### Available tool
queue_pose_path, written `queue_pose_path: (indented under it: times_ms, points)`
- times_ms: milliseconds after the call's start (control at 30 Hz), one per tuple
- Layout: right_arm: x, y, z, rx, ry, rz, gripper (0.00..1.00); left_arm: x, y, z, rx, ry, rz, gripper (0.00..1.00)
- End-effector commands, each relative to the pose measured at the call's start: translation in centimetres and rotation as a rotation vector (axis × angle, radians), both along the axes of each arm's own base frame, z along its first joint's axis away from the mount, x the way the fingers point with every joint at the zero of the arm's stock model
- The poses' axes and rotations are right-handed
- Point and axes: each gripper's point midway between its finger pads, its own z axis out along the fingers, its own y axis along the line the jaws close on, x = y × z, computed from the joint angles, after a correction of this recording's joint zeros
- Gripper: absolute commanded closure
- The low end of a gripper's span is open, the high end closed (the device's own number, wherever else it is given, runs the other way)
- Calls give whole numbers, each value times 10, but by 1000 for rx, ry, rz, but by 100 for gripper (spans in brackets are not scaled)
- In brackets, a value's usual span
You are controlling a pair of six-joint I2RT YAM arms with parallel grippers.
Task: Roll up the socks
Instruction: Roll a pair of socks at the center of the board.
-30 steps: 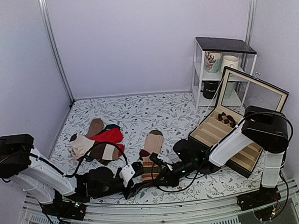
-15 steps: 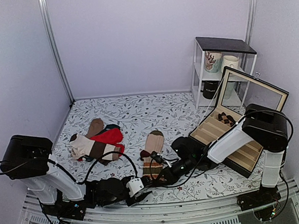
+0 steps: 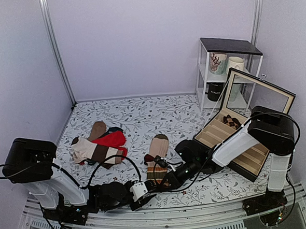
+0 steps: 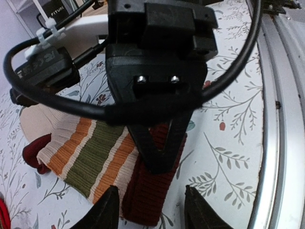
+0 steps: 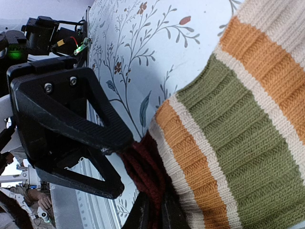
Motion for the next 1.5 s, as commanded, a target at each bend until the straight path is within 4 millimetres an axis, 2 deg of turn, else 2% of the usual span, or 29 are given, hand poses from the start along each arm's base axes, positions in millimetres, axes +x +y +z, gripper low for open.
queue_pose_path:
  times_ms: [0, 200, 367, 567, 667, 767, 900, 967, 1033, 1133, 1200, 1300, 1367, 1467]
  points:
    - [-26, -45, -57, -261, 137, -13, 89, -10, -8, 2, -23, 10, -42, 56]
    - [-27, -45, -56, -257, 140, -11, 89, -11, -12, -12, 1, 43, -39, 67]
    - [-27, -44, -56, -252, 141, -7, 89, -11, -8, -25, 21, 78, -22, 67]
    - [-30, -43, -52, -233, 148, 11, 88, -12, -6, -33, 32, 103, -14, 82]
    - [-30, -41, -48, -220, 145, 19, 86, -13, -4, -39, 48, 124, -10, 100]
    - [-31, -40, -44, -207, 141, 29, 85, -17, -2, -43, 61, 157, -15, 100]
    - [-24, -36, -33, -173, 87, 25, 70, -21, 4, -48, 68, 242, 0, 100]
    - [-13, -32, -17, -127, -17, 11, 64, -23, 8, -51, 78, 300, 15, 100]
    - [-1, -28, 8, -39, -151, -5, 57, -25, 14, -55, 94, 353, 32, 100]
    - [-2, -22, 49, 116, -374, 5, 52, -28, 19, -60, 108, 430, 46, 100]
    - [-7, -20, 56, 145, -595, 45, 49, -30, 23, -67, 126, 471, 56, 100]
    - [-1, -22, 54, 106, -880, 22, 48, -32, 29, -77, 151, 518, 71, 100]
    - [-2, -22, 57, 101, -1014, 23, 48, -34, 33, -83, 165, 547, 81, 100]
    - [-11, -17, 61, 100, -1097, 57, 49, -36, 36, -90, 171, 585, 93, 100]
